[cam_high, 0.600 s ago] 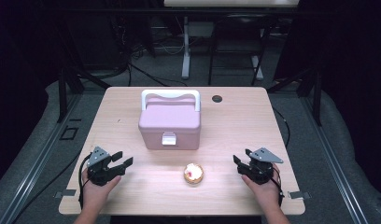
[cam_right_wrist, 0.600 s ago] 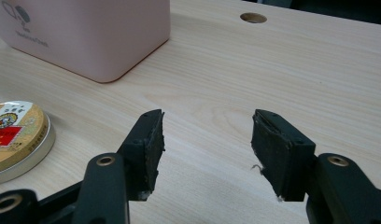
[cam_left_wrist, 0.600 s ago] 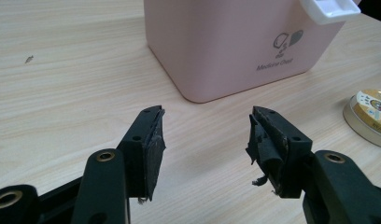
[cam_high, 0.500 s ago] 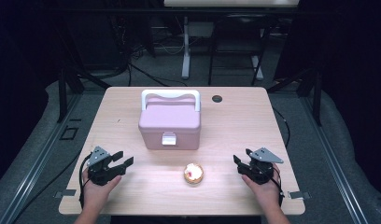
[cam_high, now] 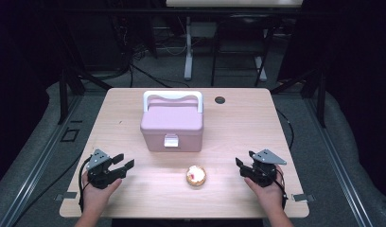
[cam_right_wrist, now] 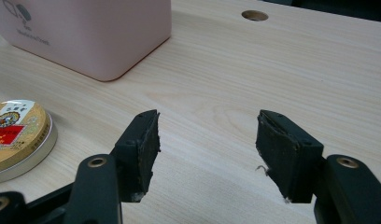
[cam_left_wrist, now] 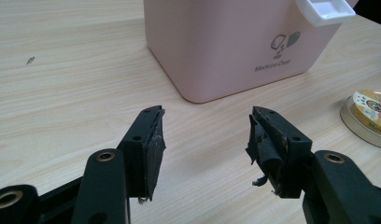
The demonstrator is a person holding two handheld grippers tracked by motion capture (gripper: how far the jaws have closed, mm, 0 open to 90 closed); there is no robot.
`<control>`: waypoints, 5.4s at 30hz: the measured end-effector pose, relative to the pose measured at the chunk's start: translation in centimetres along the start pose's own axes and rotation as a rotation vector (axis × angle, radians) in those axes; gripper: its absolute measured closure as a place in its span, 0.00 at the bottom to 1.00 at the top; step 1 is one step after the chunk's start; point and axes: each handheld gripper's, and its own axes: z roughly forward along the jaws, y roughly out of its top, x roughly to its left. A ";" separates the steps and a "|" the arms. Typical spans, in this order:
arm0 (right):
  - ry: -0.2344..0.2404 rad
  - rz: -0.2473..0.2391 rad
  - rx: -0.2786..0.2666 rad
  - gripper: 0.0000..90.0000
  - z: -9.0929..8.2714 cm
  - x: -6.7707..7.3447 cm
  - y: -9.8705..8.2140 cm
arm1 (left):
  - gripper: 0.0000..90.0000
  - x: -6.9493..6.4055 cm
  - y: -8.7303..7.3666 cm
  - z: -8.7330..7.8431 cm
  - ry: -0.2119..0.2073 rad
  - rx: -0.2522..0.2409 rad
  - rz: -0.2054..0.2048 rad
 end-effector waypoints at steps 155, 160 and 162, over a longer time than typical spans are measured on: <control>0.161 0.014 0.045 0.49 3.8 2.2 10.7 | 0.58 1.0 11.7 2.5 -0.085 -0.043 -0.076; 0.202 0.025 0.034 0.51 4.5 2.4 11.6 | 0.55 0.8 12.7 3.3 -0.088 -0.056 -0.077; 0.229 0.027 0.016 0.51 4.8 2.5 12.0 | 0.55 0.7 13.1 3.8 -0.088 -0.050 -0.067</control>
